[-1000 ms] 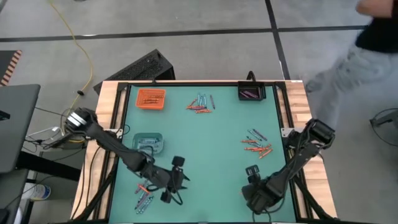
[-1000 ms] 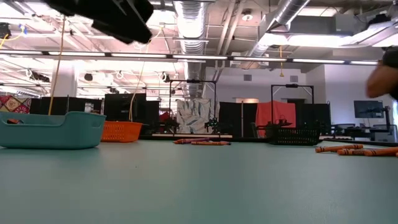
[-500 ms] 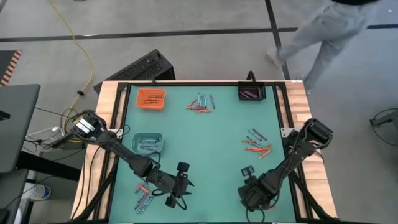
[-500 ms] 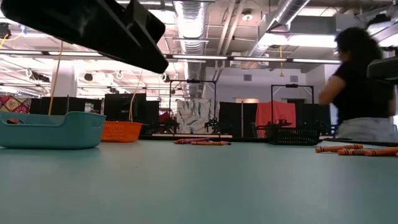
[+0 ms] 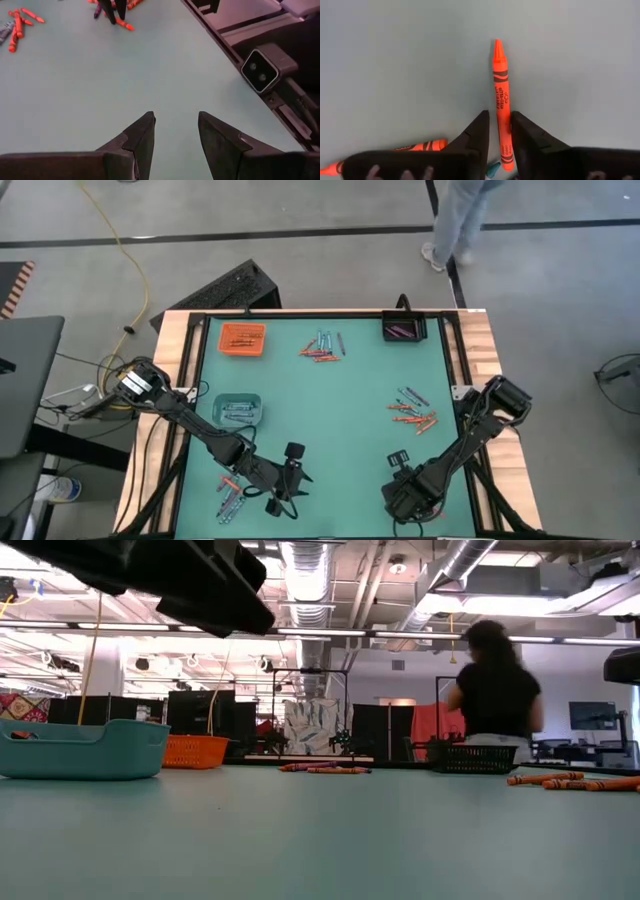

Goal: Sort crayons
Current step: Put the orange crayon into the top left orange bin

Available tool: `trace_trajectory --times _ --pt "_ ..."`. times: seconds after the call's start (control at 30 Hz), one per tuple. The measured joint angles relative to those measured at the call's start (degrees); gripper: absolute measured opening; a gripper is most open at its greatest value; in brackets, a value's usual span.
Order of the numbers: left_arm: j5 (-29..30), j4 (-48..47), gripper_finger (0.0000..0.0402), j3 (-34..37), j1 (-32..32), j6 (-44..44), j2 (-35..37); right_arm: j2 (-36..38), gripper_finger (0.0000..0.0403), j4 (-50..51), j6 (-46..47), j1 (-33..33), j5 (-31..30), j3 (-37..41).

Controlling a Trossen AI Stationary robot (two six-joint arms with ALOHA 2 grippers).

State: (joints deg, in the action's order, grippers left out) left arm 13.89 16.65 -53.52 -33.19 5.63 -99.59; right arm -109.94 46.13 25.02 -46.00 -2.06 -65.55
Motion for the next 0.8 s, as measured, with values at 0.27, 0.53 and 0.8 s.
trace_trajectory --times 0.27,0.53,0.8 --pt "0.37 0.05 0.0142 0.00 0.00 -0.02 0.00 1.74 0.0010 -1.14 -0.05 0.00 -0.39 0.39" --pt "0.97 0.95 0.0142 0.00 0.00 -0.04 0.00 1.80 0.0003 -1.00 0.24 0.00 -0.95 0.01" --pt "1.92 0.91 0.0142 0.00 -0.13 -0.07 0.00 2.54 0.0000 -1.76 -0.18 -0.12 -5.40 -2.88"
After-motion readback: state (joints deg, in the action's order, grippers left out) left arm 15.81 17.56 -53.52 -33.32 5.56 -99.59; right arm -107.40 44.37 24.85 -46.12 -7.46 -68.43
